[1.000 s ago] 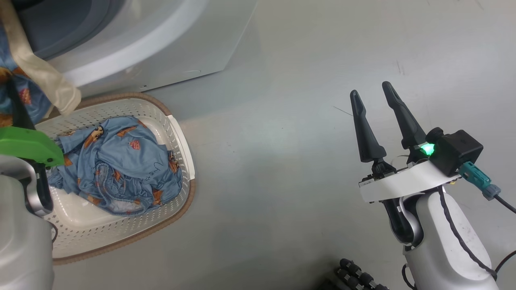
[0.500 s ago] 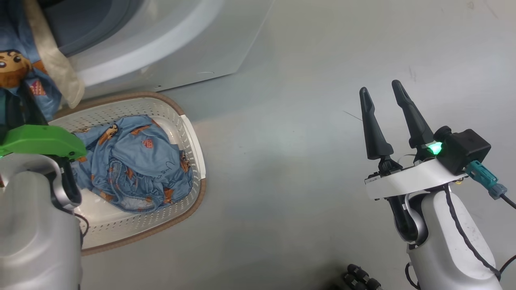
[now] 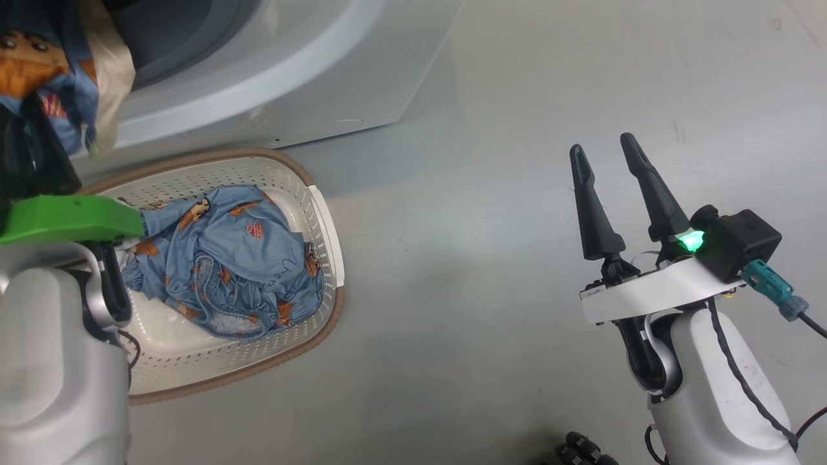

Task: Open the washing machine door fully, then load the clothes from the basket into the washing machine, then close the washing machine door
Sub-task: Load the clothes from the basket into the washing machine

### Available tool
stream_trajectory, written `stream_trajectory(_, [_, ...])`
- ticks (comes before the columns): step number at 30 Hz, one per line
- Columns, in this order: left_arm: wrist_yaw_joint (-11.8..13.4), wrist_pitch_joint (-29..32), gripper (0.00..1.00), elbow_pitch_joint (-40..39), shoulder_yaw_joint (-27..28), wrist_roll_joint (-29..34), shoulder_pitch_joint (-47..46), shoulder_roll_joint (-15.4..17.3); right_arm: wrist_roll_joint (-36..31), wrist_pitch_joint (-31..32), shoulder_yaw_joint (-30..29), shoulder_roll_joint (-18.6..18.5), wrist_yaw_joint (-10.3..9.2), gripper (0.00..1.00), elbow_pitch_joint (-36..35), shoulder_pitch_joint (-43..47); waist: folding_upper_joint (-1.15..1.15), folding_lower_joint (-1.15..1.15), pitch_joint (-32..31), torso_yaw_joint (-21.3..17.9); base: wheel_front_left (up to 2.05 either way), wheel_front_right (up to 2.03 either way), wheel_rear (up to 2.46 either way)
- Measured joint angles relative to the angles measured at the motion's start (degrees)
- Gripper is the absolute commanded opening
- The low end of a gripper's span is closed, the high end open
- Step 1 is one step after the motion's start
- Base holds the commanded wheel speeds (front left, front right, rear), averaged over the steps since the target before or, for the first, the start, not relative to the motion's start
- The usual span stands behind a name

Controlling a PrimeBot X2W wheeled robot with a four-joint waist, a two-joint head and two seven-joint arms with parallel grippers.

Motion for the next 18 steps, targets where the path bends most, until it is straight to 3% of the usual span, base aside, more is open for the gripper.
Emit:
stream_trajectory(10, [-0.4,4.1,0.0,-3.7,-1.2,3.4,-6.3,5.4,3.1,0.0,3.6,0.0,0.01,1.0,0.2,0.0,0.0,0.0,0.2,-2.3,0.0,0.0,0.0])
stream_trajectory(18, [1.3,10.8,0.0,2.2,-1.2,8.1,-12.9,10.7,5.3,0.0,6.3,0.0,0.01,1.0,0.4,0.0,0.0,0.0,0.8,-6.1,0.0,0.0,0.0])
